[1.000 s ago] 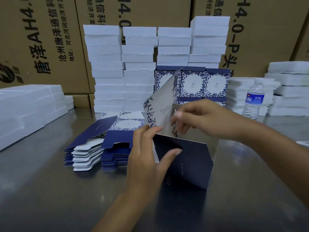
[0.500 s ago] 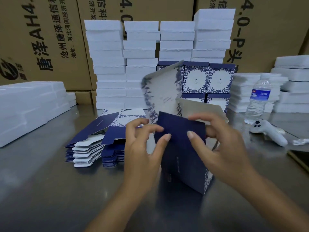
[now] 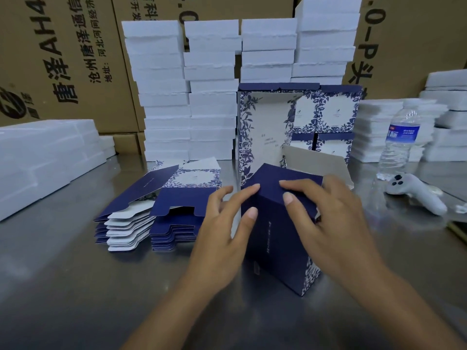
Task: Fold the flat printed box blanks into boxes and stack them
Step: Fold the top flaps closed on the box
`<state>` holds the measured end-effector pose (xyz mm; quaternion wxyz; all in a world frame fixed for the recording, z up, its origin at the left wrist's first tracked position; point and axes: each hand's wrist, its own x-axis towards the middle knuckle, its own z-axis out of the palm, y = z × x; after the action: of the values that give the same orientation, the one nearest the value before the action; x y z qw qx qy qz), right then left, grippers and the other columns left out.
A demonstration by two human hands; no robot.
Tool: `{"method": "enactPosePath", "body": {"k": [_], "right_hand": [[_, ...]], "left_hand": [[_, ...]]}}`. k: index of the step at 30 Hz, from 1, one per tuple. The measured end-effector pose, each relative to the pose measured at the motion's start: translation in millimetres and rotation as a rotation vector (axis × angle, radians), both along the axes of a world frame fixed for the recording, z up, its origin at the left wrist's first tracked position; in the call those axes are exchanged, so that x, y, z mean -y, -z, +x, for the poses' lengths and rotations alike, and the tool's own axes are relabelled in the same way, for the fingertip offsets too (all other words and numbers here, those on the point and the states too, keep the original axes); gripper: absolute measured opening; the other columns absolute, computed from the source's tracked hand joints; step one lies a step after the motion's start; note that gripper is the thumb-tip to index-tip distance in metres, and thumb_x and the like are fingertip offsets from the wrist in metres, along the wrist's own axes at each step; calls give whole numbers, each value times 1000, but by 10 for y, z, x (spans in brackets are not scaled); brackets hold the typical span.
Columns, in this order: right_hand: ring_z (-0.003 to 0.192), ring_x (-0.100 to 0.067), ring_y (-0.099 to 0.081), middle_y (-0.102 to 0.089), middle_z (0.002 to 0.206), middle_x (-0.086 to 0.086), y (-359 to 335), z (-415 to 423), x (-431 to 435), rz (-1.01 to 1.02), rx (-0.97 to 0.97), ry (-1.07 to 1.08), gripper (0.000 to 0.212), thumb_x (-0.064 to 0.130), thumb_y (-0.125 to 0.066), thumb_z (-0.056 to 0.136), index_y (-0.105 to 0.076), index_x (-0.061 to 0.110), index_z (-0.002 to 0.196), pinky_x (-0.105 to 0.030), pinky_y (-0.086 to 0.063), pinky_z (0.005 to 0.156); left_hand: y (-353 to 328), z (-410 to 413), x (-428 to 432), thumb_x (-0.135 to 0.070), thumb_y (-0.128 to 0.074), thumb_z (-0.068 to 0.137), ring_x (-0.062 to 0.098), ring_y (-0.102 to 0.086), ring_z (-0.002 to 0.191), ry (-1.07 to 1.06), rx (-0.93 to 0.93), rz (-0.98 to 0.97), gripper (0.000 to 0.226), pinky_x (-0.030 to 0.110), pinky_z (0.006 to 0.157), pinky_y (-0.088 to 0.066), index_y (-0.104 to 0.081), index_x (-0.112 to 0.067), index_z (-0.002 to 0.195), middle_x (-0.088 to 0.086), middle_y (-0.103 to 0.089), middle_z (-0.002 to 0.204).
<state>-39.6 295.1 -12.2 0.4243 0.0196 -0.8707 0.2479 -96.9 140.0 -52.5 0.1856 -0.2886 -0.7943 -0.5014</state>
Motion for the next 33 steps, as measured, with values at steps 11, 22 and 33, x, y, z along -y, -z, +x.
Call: {"method": "enactPosePath", "body": {"k": [11, 22, 33], "right_hand": [[85, -9, -55, -64, 74, 14, 98, 94, 213, 158, -221, -13, 26, 43, -54, 84, -70, 25, 73, -43, -20, 106], [77, -4, -49, -63, 70, 17, 135, 84, 253, 95, -215, -33, 21, 34, -55, 84, -65, 23, 69, -38, -19, 104], [71, -6, -47, -57, 64, 13, 195, 106, 147, 129, -288, 23, 25, 31, -58, 84, -57, 19, 62, -36, -20, 105]], "left_hand": [[-156, 111, -60, -48, -48, 84, 11, -46, 104, 85, 63, 201, 17, 13, 80, -35, -59, -36, 77, -19, -49, 91], [-160, 162, -91, -39, -53, 90, -3, -40, 83, 124, 87, 244, 25, 4, 72, -31, -53, -34, 65, -14, -50, 71], [-155, 102, -20, -41, -54, 88, 0, -51, 86, 18, -9, 231, 22, 8, 76, -35, -60, -28, 72, -2, -53, 90]]}}
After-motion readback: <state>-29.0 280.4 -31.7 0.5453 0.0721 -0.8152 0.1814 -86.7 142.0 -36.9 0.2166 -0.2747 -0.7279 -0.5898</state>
